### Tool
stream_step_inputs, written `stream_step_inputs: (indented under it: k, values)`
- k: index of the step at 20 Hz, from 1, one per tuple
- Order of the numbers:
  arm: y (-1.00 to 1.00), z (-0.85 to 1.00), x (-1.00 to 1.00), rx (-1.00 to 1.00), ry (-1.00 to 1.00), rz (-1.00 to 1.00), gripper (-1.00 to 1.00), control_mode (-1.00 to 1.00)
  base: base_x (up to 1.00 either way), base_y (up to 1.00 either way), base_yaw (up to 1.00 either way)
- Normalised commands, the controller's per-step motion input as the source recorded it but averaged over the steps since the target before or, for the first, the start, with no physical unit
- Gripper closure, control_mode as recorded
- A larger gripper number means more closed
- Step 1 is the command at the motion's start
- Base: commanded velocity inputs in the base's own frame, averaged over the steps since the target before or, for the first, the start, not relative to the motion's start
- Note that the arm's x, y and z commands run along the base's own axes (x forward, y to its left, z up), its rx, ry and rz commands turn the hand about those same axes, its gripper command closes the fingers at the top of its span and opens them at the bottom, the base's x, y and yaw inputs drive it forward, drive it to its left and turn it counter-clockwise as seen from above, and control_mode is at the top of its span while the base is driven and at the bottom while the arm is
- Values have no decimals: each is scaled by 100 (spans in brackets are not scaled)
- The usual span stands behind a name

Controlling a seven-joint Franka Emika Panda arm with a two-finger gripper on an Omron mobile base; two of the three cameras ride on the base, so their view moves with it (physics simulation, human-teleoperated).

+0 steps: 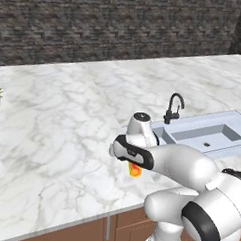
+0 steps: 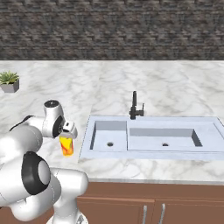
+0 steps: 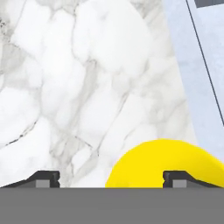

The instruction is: Pick the cup and bowl from the counter and place them on the counter next to the sink.

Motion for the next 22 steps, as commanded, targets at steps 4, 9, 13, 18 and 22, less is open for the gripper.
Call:
stream_step_inputs:
  k: [4, 9, 13, 18, 22]
  values:
    - [0, 7, -1, -2, 0, 0, -100, -100, 0, 0, 0]
    - [0, 8, -1, -5, 2, 0, -100, -100, 0, 0, 0]
    - [0, 12, 0, -7, 4, 0, -100, -100, 0, 0, 0]
    - [-1, 19, 0, -8, 2, 0, -100, -100, 0, 0, 0]
    - [-3, 21, 0, -8, 0, 0, -100, -100, 0, 0, 0]
